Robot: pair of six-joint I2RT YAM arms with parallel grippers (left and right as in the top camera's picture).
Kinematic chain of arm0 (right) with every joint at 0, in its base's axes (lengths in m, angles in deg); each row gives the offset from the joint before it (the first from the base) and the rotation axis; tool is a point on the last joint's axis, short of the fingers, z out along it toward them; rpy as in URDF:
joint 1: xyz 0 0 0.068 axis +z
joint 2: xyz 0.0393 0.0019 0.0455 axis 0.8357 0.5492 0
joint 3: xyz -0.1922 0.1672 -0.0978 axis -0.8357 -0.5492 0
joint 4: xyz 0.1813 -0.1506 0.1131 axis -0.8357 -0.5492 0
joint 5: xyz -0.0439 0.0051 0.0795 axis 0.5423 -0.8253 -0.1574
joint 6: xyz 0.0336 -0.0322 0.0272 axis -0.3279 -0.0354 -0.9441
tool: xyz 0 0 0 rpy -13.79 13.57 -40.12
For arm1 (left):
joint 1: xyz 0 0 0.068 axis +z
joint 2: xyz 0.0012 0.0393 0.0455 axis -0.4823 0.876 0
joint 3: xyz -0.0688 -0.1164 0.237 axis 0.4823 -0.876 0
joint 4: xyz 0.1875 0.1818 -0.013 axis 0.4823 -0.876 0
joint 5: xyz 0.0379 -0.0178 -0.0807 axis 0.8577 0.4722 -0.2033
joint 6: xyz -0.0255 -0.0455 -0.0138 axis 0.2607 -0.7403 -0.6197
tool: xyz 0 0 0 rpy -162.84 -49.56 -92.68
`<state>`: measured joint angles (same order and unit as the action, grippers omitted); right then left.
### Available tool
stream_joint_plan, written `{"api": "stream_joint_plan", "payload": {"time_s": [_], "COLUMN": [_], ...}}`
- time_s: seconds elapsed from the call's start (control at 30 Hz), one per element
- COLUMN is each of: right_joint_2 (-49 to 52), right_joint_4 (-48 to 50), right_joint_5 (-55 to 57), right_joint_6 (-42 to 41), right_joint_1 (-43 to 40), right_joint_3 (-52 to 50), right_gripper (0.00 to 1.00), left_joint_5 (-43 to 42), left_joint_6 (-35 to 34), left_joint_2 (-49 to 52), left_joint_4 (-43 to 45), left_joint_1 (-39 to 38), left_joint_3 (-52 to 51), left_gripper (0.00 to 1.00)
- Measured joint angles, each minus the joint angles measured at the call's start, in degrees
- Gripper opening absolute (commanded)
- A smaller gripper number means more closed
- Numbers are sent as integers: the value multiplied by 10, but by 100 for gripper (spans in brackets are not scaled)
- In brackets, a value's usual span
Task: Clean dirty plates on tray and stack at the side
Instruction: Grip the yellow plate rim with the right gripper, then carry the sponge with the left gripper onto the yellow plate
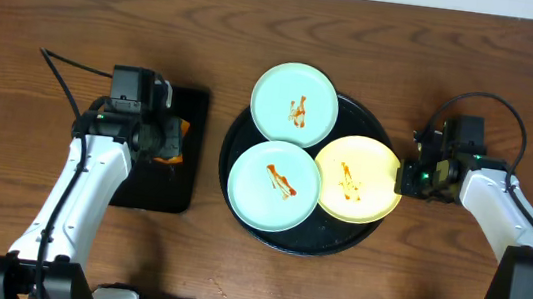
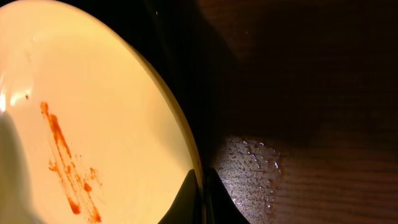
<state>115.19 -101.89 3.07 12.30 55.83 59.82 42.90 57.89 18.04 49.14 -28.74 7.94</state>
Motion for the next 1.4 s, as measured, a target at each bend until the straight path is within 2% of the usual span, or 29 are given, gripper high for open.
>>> {"api": "stream_joint_plan", "payload": {"time_s": [0.13,0.27,0.37,0.53,0.9,1.1,1.23,1.4], "right_joint_2": [-2,-4,-5,-5,-5,-5,-5,-5], "right_joint_4": [0,0,0,0,0,0,0,0], "right_joint_5": [3,6,6,6,5,5,5,5], "right_joint_6": [0,0,0,0,0,0,0,0], "right_joint_1": [0,0,0,0,0,0,0,0], "right_joint_3": [0,0,0,0,0,0,0,0], "right_gripper": [1,1,1,1,1,1,1,1], "left_joint_5": [-25,-128,-200,-250,-256,-248,-245,-243], "left_joint_6": [0,-4,-38,-100,-173,-239,-298,-330], "left_joint_2": [0,0,0,0,14,86,141,184], "left_joint_4": [34,106,160,172,219,275,325,385], "left_joint_1": [0,0,-1,-21,-203,-294,-334,-374], "left_joint_3": [0,0,0,0,21,23,23,23], "left_gripper": [7,8,7,7,8,7,8,7]}}
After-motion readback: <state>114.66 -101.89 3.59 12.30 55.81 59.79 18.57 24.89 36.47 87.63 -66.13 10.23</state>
